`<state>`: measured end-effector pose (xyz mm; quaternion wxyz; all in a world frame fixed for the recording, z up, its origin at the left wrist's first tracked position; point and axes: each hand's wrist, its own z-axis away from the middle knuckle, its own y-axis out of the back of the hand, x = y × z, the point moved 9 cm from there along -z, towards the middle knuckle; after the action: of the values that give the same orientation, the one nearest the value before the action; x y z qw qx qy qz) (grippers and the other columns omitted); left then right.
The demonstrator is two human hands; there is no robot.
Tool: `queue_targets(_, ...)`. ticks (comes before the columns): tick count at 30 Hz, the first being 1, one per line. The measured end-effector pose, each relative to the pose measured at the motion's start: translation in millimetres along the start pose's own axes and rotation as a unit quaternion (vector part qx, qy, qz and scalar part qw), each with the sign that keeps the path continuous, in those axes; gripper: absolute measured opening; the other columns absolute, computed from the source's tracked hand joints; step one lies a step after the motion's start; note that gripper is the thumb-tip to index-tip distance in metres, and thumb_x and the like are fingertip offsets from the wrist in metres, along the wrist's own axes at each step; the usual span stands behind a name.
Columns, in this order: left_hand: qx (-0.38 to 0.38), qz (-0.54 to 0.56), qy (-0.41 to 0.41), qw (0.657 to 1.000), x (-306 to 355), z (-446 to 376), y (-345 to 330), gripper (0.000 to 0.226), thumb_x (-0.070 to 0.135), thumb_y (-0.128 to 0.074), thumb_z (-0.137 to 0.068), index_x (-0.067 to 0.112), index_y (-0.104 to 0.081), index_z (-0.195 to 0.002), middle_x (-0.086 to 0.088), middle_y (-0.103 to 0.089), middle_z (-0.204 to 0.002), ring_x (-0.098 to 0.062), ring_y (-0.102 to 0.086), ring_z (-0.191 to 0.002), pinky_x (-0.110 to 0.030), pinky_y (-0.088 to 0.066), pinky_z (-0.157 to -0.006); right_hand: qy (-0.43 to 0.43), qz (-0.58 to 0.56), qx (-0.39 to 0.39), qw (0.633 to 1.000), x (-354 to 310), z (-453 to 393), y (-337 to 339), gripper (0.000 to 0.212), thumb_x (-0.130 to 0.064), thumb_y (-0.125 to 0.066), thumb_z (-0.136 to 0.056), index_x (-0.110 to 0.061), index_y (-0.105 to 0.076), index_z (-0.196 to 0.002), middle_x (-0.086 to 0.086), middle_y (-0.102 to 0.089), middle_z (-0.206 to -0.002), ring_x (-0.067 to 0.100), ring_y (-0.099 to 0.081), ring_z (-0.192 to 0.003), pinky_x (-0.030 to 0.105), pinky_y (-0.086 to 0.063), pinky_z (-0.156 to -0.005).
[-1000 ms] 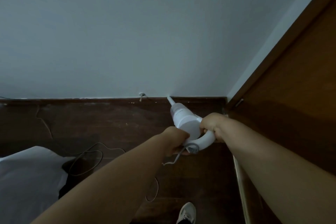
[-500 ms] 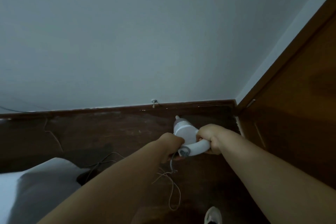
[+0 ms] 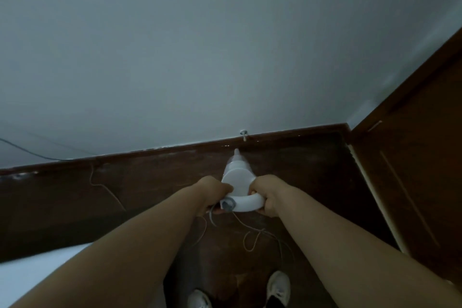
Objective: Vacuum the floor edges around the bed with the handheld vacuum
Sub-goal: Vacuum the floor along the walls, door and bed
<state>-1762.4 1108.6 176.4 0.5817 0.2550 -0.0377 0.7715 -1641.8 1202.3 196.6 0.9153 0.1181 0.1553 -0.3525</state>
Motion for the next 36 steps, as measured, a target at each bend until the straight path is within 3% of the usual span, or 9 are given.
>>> queue_targets(5, 0.024, -0.017, -0.024, 0.999, 10, -3, 32, 0.036, 0.028, -0.055, -0.096, -0.006, -0.058, -0.109, -0.012, -0.060, -0.076, -0.018, -0.056, -0.056, -0.021, -0.043, -0.040, 0.029, -0.034, 0.010, 0.999, -18, -2, -26, 0.049, 0.004, -0.047, -0.088, -0.010, -0.047, -0.135, 0.015, -0.051, -0.106, 0.030, -0.055, -0.100, 0.037, -0.052, -0.078)
queue_targets(10, 0.040, -0.021, -0.030, 0.999, 15, -21, 56, 0.038, 0.030, -0.057, -0.094, -0.007, -0.060, -0.104, -0.012, -0.059, -0.072, -0.019, -0.053, -0.052, -0.023, -0.041, -0.041, 0.039, -0.050, 0.022, 0.998, -32, -15, -41, 0.049, 0.004, -0.046, -0.090, -0.009, -0.045, -0.137, 0.015, -0.049, -0.107, 0.033, -0.053, -0.112, 0.040, -0.051, -0.085)
queue_targets(17, 0.005, -0.079, -0.028, 0.996, 7, -36, 95, 0.039, 0.033, -0.055, -0.096, -0.005, -0.063, -0.103, -0.009, -0.057, -0.063, -0.016, -0.047, -0.042, -0.020, -0.034, -0.037, 0.011, -0.063, 0.064, 0.996, -38, -28, -84, 0.054, 0.002, -0.052, -0.085, -0.014, -0.046, -0.136, 0.017, -0.053, -0.121, 0.032, -0.055, -0.102, 0.043, -0.054, -0.086)
queue_targets(20, 0.002, -0.073, -0.034, 0.997, 6, -38, 121, 0.039, 0.033, -0.054, -0.096, -0.004, -0.062, -0.104, -0.010, -0.057, -0.064, -0.017, -0.048, -0.046, -0.022, -0.035, -0.041, 0.006, -0.070, 0.062, 0.996, -48, -29, -106, 0.054, 0.002, -0.051, -0.086, -0.013, -0.045, -0.137, 0.017, -0.052, -0.125, 0.032, -0.054, -0.103, 0.040, -0.053, -0.078)
queue_targets(25, -0.012, -0.088, -0.034, 0.995, -3, -43, 149, 0.036, 0.033, -0.050, -0.098, -0.001, -0.057, -0.105, -0.009, -0.058, -0.071, -0.015, -0.050, -0.050, -0.021, -0.038, -0.039, -0.018, -0.055, 0.055, 0.997, -54, -29, -139, 0.053, 0.003, -0.051, -0.087, -0.013, -0.044, -0.137, 0.016, -0.050, -0.123, 0.033, -0.053, -0.112, 0.039, -0.053, -0.083)
queue_targets(29, -0.035, -0.056, -0.028, 0.997, -20, -45, 166, 0.037, 0.028, -0.050, -0.098, -0.004, -0.054, -0.114, -0.012, -0.060, -0.080, -0.017, -0.055, -0.057, -0.025, -0.048, -0.054, -0.022, -0.031, 0.048, 0.998, -56, -24, -163, 0.052, 0.003, -0.050, -0.089, -0.012, -0.042, -0.138, 0.017, -0.050, -0.126, 0.033, -0.054, -0.114, 0.038, -0.053, -0.082)
queue_targets(36, -0.027, -0.062, -0.037, 0.997, -37, -21, 212, 0.037, 0.028, -0.047, -0.099, -0.002, -0.050, -0.120, -0.009, -0.058, -0.080, -0.014, -0.054, -0.056, -0.018, -0.042, -0.043, -0.025, -0.013, 0.025, 0.999, -66, -1, -210, 0.053, 0.002, -0.053, -0.088, -0.014, -0.041, -0.138, 0.017, -0.048, -0.127, 0.033, -0.054, -0.113, 0.035, -0.052, -0.073)
